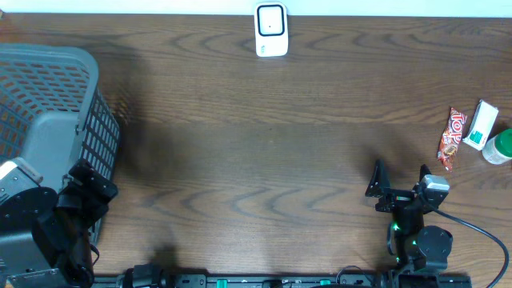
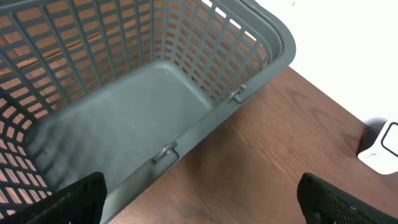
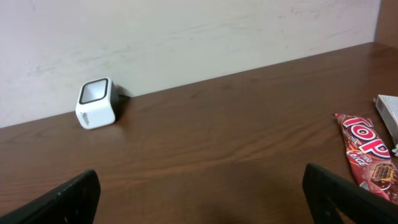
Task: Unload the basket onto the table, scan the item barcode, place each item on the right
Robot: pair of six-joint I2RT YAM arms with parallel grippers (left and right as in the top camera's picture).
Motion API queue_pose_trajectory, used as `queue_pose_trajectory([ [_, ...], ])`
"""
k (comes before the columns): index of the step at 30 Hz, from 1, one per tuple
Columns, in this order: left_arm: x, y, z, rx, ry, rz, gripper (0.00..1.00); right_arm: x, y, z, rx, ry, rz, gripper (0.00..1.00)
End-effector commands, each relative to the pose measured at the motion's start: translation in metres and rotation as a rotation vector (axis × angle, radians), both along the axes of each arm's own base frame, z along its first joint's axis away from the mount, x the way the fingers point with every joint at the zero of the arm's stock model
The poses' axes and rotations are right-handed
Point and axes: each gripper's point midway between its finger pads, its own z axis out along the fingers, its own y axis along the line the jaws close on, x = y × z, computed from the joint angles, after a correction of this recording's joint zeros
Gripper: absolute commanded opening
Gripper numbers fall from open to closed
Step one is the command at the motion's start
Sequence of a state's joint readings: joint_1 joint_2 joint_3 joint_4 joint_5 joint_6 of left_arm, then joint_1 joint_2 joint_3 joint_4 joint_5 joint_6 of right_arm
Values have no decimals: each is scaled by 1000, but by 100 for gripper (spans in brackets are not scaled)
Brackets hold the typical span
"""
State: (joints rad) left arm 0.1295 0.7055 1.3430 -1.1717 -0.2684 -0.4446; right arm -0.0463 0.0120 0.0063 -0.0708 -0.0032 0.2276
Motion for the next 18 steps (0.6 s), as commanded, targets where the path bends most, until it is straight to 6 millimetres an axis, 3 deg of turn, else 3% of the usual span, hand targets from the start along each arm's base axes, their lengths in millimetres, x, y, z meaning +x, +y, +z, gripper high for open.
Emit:
queue_pose_trajectory([
  [1,-2,3,1,11,2,13,98,0,0,0,10,-2,-4,99],
  [5,-4,5,1,18,5,30,98,0,0,0,10,-2,-5,99],
  [10,3,-7,-4,-14,-80,-19,98,0,0,0,10,-1,-5,99],
  [15,24,-25,-18,40,-294,-167,98,0,0,0,10,-2,-6,99],
  [18,45,-46,-39,116,-457,-330,98,0,0,0,10,-1,-6,99],
])
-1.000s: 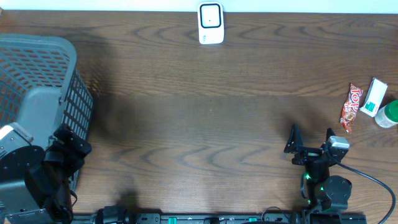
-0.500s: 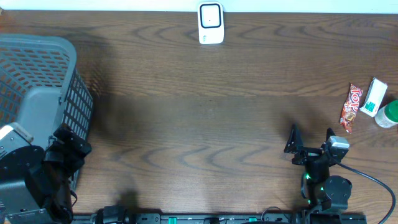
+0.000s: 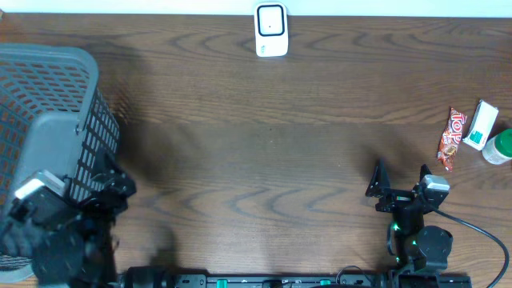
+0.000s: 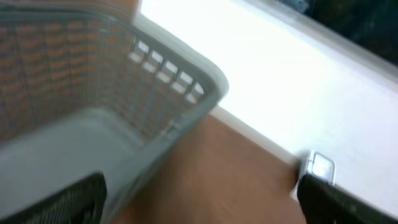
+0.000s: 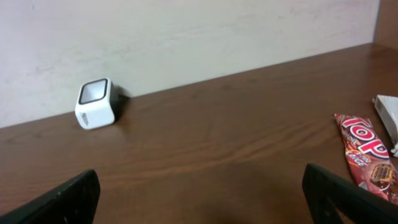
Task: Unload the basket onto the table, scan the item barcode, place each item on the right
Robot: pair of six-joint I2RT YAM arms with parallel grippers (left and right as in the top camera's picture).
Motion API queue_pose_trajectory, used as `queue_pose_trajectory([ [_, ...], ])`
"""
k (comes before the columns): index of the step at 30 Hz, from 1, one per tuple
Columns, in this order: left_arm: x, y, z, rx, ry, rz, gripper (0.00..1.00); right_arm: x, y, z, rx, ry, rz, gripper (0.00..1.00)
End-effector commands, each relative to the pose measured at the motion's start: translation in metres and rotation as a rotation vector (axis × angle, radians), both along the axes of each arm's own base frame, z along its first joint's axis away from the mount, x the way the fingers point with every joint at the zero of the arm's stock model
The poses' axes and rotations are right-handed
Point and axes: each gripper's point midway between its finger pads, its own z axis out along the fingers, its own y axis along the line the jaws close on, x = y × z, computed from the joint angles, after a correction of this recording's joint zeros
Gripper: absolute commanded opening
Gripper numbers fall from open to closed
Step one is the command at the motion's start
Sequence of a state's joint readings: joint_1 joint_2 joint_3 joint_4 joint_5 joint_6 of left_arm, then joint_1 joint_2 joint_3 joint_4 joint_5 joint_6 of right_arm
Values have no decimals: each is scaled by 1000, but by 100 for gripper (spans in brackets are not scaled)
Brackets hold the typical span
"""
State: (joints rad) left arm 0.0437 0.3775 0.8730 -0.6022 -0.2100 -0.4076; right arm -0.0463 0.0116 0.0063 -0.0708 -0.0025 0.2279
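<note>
The white barcode scanner (image 3: pixel 271 30) stands at the table's far edge, also in the right wrist view as a small cube (image 5: pixel 96 103) and blurred in the left wrist view (image 4: pixel 320 168). Far right lie a red Top candy bar (image 3: pixel 452 138) (image 5: pixel 368 149), a white-green box (image 3: pixel 481 125) and a green-capped bottle (image 3: pixel 500 147). My right gripper (image 3: pixel 398 180) (image 5: pixel 199 199) is open and empty at the near edge, left of these items. At near left, beside the basket, my left gripper (image 3: pixel 112 188) (image 4: pixel 199 202) is also open and empty.
A grey mesh basket (image 3: pixel 48 136) fills the left end of the table; its rim (image 4: pixel 205 81) shows blurred in the left wrist view. A pale wall runs behind the table's far edge. A black cable trails from the right arm's base.
My left arm has shifted right and nearer beside the basket. Its camera, which looked down into the basket, now looks toward the wall and scanner, blurred. The right arm has not moved.
</note>
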Motion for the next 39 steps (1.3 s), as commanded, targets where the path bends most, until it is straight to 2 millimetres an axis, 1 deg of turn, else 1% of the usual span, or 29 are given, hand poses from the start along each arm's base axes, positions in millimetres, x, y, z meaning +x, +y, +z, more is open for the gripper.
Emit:
queue_pose_trajectory([
  [1,20,-28,-39,120,-81,-189,98,0,0,0,10,-1,-5,99],
  [5,39,-44,-63,180,-177,-285,98,0,0,0,10,-1,-5,99],
  [8,47,-48,-83,223,-194,-305,98,0,0,0,10,-1,-5,99],
  [11,50,-51,-104,273,-156,-327,98,0,0,0,10,-1,-5,99],
  [12,50,-52,-114,296,-137,-334,98,0,0,0,10,-1,-5,99],
  [19,51,-47,-148,302,-90,-298,98,0,0,0,10,-1,-5,99],
  [27,51,-45,-179,297,-53,-293,98,0,0,0,10,-1,-5,99],
  [32,50,-42,-190,292,-7,-283,98,0,0,0,10,-1,-5,99],
  [34,48,-42,-198,288,28,-288,98,0,0,0,10,-1,-5,99],
  [39,49,-44,-198,287,24,-299,98,0,0,0,10,-1,-5,99],
])
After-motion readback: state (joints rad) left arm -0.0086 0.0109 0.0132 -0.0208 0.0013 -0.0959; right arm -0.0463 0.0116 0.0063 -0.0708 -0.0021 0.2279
